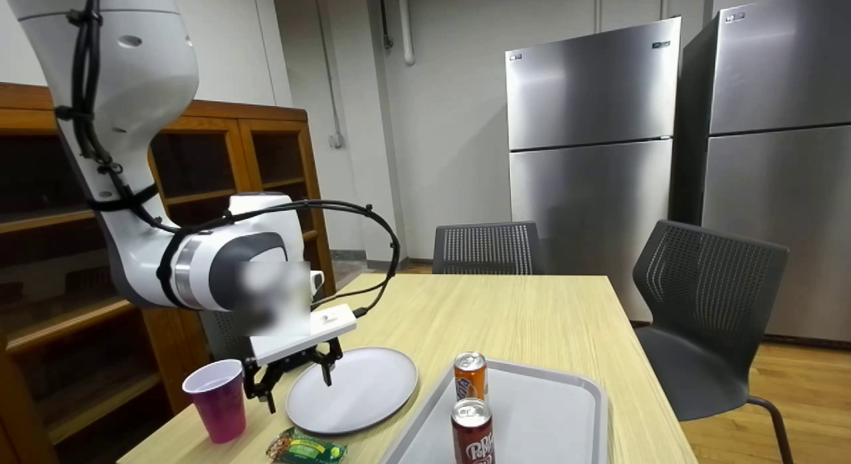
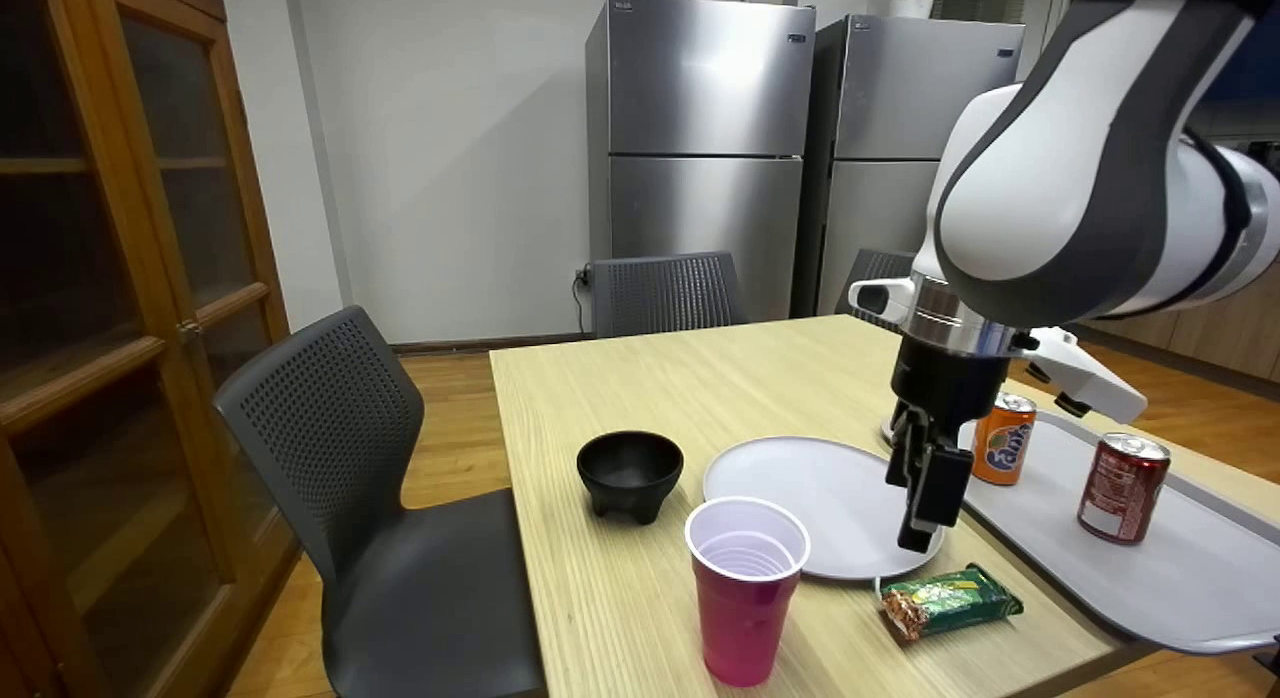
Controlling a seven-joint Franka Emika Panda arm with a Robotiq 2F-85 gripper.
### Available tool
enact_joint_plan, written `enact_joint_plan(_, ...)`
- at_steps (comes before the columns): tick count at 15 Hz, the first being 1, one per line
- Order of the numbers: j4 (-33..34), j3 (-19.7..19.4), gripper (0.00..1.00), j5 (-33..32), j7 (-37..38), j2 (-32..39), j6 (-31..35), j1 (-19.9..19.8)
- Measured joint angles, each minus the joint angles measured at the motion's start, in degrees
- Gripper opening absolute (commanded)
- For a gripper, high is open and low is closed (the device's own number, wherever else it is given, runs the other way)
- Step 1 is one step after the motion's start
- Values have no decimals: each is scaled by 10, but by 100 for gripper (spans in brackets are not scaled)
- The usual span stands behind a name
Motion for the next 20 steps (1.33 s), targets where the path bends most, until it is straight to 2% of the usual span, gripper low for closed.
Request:
enact_joint_plan(4,0,-8,100,78,-51,-21,-1,-2)
enact_joint_plan(7,-1,-44,100,92,-65,-47,-7,3)
enact_joint_plan(14,-1,-177,100,38,-65,-114,-37,27)
enact_joint_plan(20,-1,-252,100,-32,-30,-133,-48,26)
